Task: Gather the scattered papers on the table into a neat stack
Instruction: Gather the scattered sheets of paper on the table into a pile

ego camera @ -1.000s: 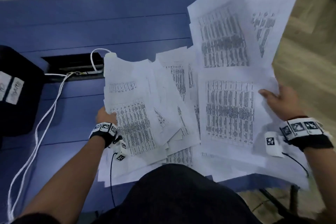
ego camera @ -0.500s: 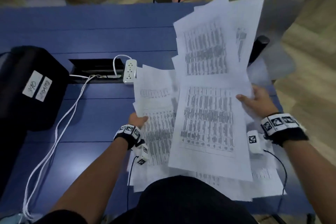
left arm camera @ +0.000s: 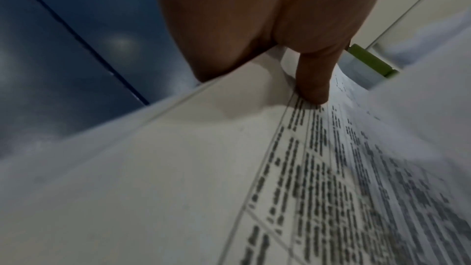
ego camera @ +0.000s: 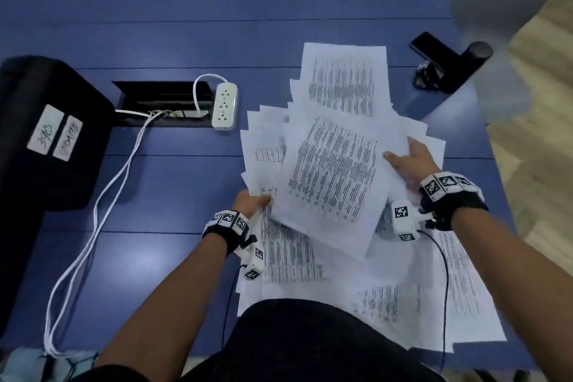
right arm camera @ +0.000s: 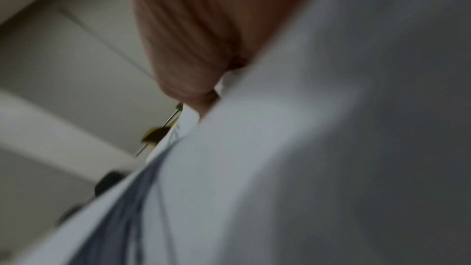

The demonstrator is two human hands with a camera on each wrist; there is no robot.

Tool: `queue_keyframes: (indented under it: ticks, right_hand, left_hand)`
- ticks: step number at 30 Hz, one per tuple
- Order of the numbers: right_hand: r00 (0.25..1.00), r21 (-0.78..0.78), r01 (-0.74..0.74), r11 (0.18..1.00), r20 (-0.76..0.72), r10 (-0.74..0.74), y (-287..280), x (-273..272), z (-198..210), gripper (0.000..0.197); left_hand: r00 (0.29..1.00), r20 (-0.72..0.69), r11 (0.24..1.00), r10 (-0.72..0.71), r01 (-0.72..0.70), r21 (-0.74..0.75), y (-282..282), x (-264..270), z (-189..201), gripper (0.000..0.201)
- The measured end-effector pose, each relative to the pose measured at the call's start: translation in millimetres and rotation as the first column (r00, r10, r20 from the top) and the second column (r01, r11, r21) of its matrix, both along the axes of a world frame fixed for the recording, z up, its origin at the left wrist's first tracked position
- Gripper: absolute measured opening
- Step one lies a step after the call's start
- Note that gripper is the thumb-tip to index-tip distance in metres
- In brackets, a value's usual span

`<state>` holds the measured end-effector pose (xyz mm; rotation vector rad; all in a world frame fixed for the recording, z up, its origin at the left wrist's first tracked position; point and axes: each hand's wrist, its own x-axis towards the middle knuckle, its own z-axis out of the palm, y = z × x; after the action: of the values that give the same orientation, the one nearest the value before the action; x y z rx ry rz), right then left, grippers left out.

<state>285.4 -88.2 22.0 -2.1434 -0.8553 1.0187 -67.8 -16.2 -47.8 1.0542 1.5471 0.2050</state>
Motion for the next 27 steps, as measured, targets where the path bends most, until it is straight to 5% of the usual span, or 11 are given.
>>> queue_keyframes:
  ticks: [3, 7, 10, 18, 22, 27]
  right_hand:
    - [0.982, -0.016, -0.036, 0.999, 0.186, 0.038, -3, 5, -2, 0.043]
    - [0.982, 0.011, -0.015, 1.000, 0.188, 0.013, -19, -2, -19, 0.049]
    - [0.980, 0.044, 0.049, 0.998, 0.193, -0.057, -27, -7, -31, 0.044]
    - [0.988, 0.072, -0.131, 0.989, 0.096, 0.124, -39, -38, -30, 0.049]
    - [0.948, -0.066, -0.316, 0.946, 0.001, 0.317, -48, -84, -43, 0.057]
    - [0.908, -0.268, -0.417, 0.869, -0.157, 0.387, -50, -108, -52, 0.063]
  left_hand:
    - [0.997, -0.064, 0.999, -0.043, 0.042, -0.019, 3, 0, -1, 0.022]
    - [0.999, -0.012, 0.998, 0.044, -0.044, -0.041, 9, -10, -28, 0.070]
    - [0.999, 0.034, 0.999, 0.041, -0.040, -0.034, 12, -21, -62, 0.059]
    - [0.990, 0.107, 0.996, 0.087, -0.087, -0.007, 3, -4, -8, 0.046]
    - [0.986, 0.152, 0.997, 0.072, -0.076, 0.024, -2, -2, -1, 0.094]
    - [0.994, 0.108, 0.999, 0.001, -0.006, 0.047, -3, -3, -2, 0.040]
